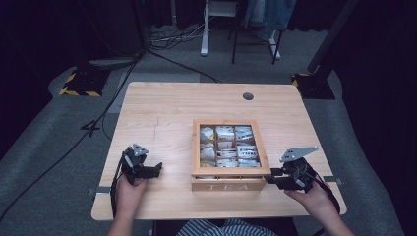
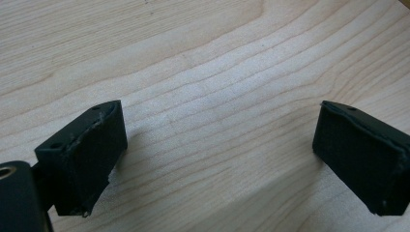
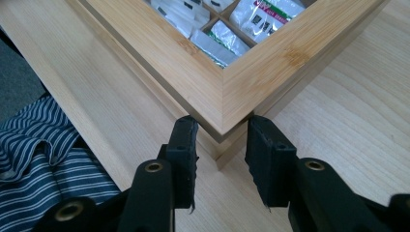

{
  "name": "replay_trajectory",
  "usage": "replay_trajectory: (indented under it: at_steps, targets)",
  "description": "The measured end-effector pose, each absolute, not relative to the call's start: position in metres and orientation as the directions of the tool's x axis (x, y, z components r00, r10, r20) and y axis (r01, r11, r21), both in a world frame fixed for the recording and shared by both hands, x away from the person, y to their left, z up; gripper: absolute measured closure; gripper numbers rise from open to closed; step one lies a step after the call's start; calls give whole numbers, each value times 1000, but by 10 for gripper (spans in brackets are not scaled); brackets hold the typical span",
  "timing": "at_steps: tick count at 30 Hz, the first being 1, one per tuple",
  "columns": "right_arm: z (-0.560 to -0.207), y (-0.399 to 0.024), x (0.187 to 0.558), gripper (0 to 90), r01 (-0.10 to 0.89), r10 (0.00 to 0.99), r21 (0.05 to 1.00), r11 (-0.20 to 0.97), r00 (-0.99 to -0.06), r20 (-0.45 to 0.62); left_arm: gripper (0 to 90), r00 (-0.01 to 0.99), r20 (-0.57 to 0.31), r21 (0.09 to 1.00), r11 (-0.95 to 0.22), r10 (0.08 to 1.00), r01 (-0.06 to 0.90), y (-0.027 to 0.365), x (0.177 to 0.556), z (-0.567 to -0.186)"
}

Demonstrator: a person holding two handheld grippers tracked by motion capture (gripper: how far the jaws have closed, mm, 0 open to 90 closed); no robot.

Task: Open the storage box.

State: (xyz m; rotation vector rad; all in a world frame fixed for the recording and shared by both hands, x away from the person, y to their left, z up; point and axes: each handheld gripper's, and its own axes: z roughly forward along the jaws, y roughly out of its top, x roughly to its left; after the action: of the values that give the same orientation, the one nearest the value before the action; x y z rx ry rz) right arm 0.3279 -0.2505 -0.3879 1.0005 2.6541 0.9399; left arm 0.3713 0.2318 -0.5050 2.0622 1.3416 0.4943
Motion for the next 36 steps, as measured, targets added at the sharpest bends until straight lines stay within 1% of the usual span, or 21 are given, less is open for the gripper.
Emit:
replay_trajectory:
  at_steps: [16,19,27,36]
  targets:
    - [-371,-261,324,744,508,663,718,477,-744,86,68,417,-20,677,-294,909,675,232,371,-505]
    - [-368,-262,324,776,494,667,741,454,-740,85,101,421,-22,684,-294,907,668,231,369,-505]
    - [-363,-264,327,816,465,677,788,404,-731,85,148,436,-21,691,-303,899,657,231,364,-504]
    - [-358,-263,331,870,440,690,821,365,-720,79,151,438,-21,691,-303,899,656,231,364,-504]
